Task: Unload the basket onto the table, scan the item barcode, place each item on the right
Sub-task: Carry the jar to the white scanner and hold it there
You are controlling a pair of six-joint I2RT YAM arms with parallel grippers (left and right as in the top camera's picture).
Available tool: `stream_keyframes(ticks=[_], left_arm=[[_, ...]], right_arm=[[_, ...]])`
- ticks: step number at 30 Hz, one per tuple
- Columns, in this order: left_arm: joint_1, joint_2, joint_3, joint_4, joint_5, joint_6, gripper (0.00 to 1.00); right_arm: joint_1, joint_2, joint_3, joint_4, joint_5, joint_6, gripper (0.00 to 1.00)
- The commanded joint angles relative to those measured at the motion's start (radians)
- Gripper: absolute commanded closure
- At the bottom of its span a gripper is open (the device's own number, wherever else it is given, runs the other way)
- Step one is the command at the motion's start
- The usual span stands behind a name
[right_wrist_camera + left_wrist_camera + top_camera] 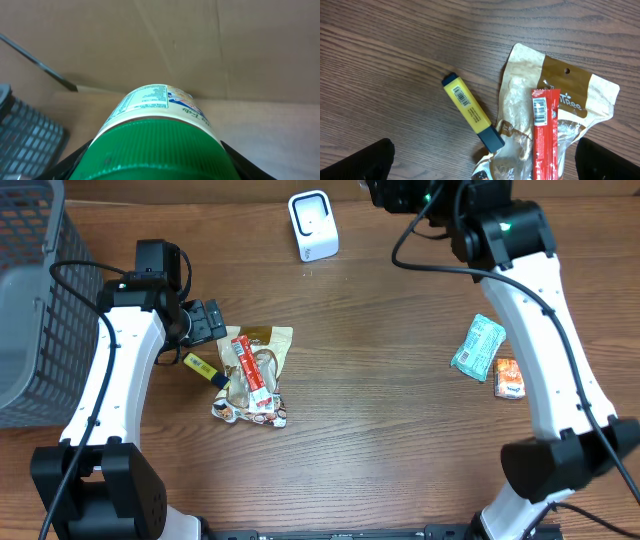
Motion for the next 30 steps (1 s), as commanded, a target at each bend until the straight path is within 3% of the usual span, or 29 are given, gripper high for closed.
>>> stream_keyframes(ticks=[1, 17, 23, 30], left_arm=[[0.003, -0.013, 0.011, 0.0, -0.005, 0.023, 0.0], [0.003, -0.013, 0.011, 0.0, -0.005, 0.023, 0.0], [0.003, -0.013, 0.011, 0.0, -0.005, 0.023, 0.0], [0.003, -0.013, 0.011, 0.0, -0.005, 0.023, 0.0]], right_arm=[[0.003, 0.091, 0.019, 0.073, 0.014, -0.01, 0.96], [0.079, 0.546, 0.019, 0.596, 0.014, -0.009, 0.96], [0.084, 0.589, 0.019, 0.731, 0.014, 0.003, 0.96], [0.084, 0.592, 0.019, 0.749, 0.097, 0.003, 0.96]])
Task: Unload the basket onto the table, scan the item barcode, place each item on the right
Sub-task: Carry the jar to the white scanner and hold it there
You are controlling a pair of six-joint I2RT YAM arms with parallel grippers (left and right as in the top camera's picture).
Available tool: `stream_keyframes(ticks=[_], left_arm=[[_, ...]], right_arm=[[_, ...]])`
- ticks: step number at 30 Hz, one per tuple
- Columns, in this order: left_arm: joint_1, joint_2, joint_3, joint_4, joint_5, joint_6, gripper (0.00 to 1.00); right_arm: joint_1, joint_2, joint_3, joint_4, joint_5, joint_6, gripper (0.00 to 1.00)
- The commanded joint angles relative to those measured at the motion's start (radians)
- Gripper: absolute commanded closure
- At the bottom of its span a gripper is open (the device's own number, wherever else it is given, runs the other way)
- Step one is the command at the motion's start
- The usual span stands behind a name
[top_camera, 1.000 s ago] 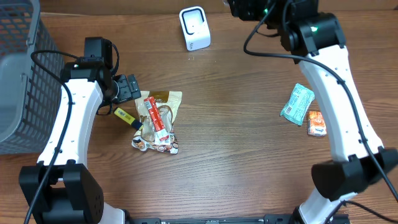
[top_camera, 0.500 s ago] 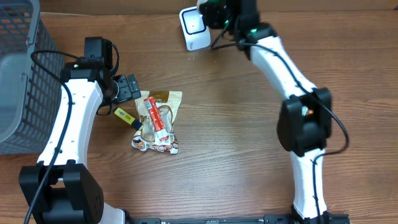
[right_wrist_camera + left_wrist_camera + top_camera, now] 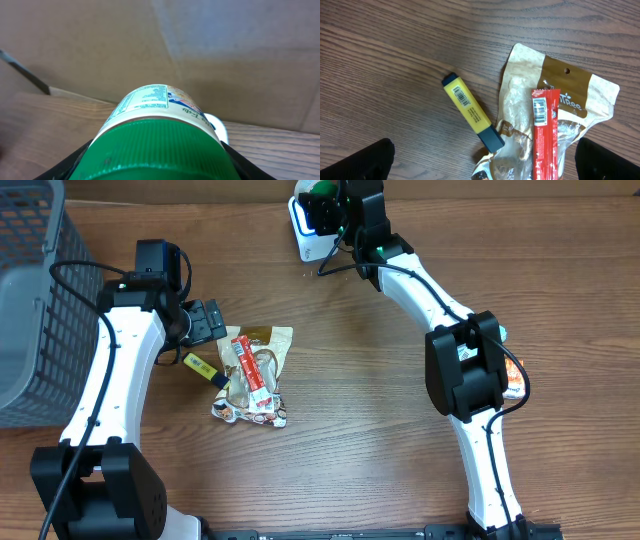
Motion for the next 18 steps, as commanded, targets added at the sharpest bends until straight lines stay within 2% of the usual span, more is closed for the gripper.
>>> stream_keyframes(ticks=[1, 18], left_arm=[[0.003, -0.013, 0.011, 0.001, -0.005, 0.023, 0.0], [0.003, -0.013, 0.011, 0.001, -0.005, 0.023, 0.0]], right_arm=[[-0.004, -0.005, 0.022, 0.033, 0.044, 0.002, 0.96], [0.034, 0.117, 0.022, 0.187, 0.043, 0.006, 0.96]])
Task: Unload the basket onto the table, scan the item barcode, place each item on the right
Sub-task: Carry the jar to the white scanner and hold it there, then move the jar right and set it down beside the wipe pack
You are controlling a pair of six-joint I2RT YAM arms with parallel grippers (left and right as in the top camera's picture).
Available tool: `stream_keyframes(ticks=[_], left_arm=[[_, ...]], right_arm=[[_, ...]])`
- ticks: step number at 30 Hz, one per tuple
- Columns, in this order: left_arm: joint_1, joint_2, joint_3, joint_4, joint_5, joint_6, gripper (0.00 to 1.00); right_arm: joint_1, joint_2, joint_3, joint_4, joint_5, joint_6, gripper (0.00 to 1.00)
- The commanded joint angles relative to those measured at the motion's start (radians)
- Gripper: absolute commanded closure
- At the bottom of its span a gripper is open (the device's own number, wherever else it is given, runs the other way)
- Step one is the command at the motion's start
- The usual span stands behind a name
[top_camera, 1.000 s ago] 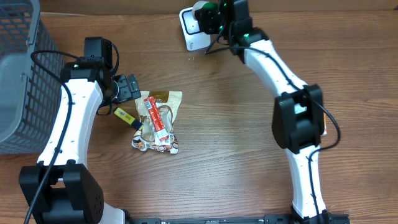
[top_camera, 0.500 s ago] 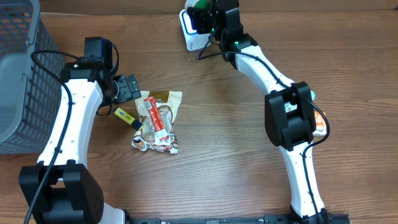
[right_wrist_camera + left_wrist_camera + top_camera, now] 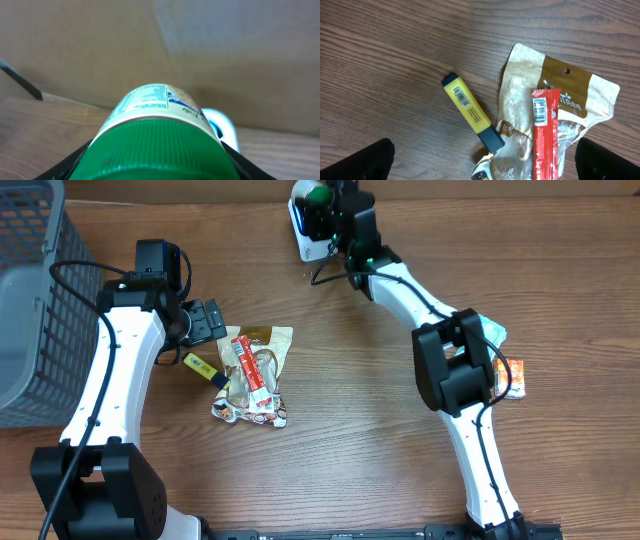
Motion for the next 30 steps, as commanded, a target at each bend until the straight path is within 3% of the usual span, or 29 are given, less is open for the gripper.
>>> stream_keyframes(ticks=[1, 13, 20, 25, 30], left_arm=[[0.003, -0.013, 0.011, 0.0, -0.005, 0.023, 0.0], [0.003, -0.013, 0.011, 0.0, -0.005, 0.023, 0.0], [0.003, -0.013, 0.011, 0.0, -0.005, 0.023, 0.0], [0.003, -0.013, 0.011, 0.0, -0.005, 0.023, 0.0], [0.003, -0.013, 0.011, 0.0, -0.005, 0.023, 0.0]], right_arm=[[0.01, 0.01, 0.021, 0.007, 0.011, 0.004, 0.96], [0.005, -0.011, 0.021, 0.05, 0.005, 0.004, 0.96], [-0.016, -0.154, 0.021, 0.012, -0.024, 0.004, 0.96], [-0.05, -0.319, 0.021, -0.183, -0.1, 0.004, 0.96], [-0.104, -0.489, 0.021, -0.562, -0.099, 0.004, 0.96]])
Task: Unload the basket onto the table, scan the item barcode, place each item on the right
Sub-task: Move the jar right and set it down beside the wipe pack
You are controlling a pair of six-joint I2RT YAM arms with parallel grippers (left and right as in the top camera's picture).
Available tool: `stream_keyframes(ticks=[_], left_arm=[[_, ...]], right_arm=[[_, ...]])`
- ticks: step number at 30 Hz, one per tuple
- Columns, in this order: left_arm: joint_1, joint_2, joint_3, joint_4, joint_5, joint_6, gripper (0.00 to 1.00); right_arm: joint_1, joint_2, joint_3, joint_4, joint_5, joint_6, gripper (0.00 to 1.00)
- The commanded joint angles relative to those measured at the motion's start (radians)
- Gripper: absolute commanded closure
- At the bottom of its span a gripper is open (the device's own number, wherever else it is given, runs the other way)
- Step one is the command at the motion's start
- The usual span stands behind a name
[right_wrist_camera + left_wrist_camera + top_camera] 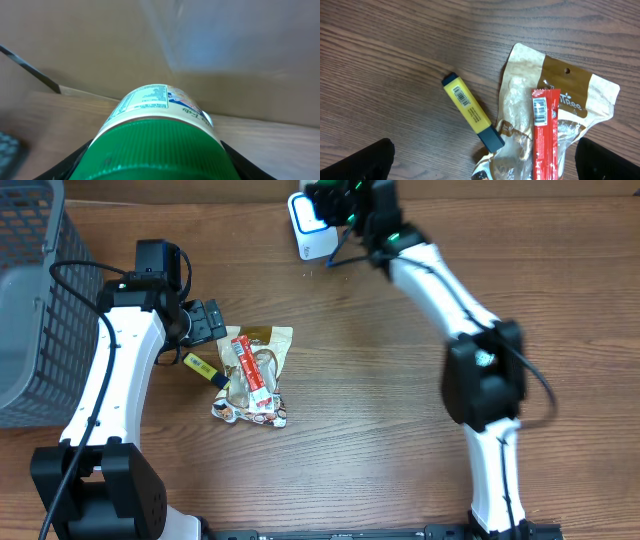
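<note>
A jar with a green ribbed lid (156,145) and a printed white label fills the right wrist view, with my right gripper (156,157) shut on it. From overhead, the right gripper (348,200) holds the jar (323,192) at the table's far edge, just right of and behind the white barcode scanner (311,227). My left gripper (205,320) hangs open over a pile of items with nothing in it. In its wrist view both dark fingers (370,160) stand wide apart.
Under the left gripper lie a yellow highlighter (470,112), a red snack bar (544,135) and a brown pouch (570,97). A grey mesh basket (28,300) stands at the left edge. A cardboard wall (100,45) backs the table.
My right gripper, with the jar, has shifted a little to the right, off the scanner's face. The scanner no longer shows behind the jar in the right wrist view. The left arm has not moved.
My right gripper held the jar at the far edge, well right of the scanner. Then it had the jar right at the scanner, and stayed there a moment later. Now the jar sits slightly right of it. The left gripper stayed open over the pile throughout.
</note>
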Motion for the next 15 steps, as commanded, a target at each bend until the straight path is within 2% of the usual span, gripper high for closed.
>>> stream_keyframes(ticks=[1, 5, 10, 12, 15], left_arm=[[0.003, -0.013, 0.011, 0.001, -0.005, 0.023, 0.0], [0.003, -0.013, 0.011, 0.001, -0.005, 0.023, 0.0], [0.003, -0.013, 0.011, 0.001, -0.005, 0.023, 0.0], [0.003, -0.013, 0.011, 0.001, -0.005, 0.023, 0.0], [0.003, -0.013, 0.011, 0.001, -0.005, 0.023, 0.0]], right_arm=[[-0.051, -0.194, 0.024, -0.168, -0.018, 0.003, 0.96], [-0.108, -0.238, 0.024, -0.544, -0.01, 0.002, 0.94], [-0.17, -0.194, 0.0, -0.98, 0.068, -0.002, 0.89], [-0.184, -0.174, -0.043, -1.057, 0.073, -0.002, 0.89], [-0.193, -0.169, -0.172, -1.044, 0.074, -0.002, 0.88]])
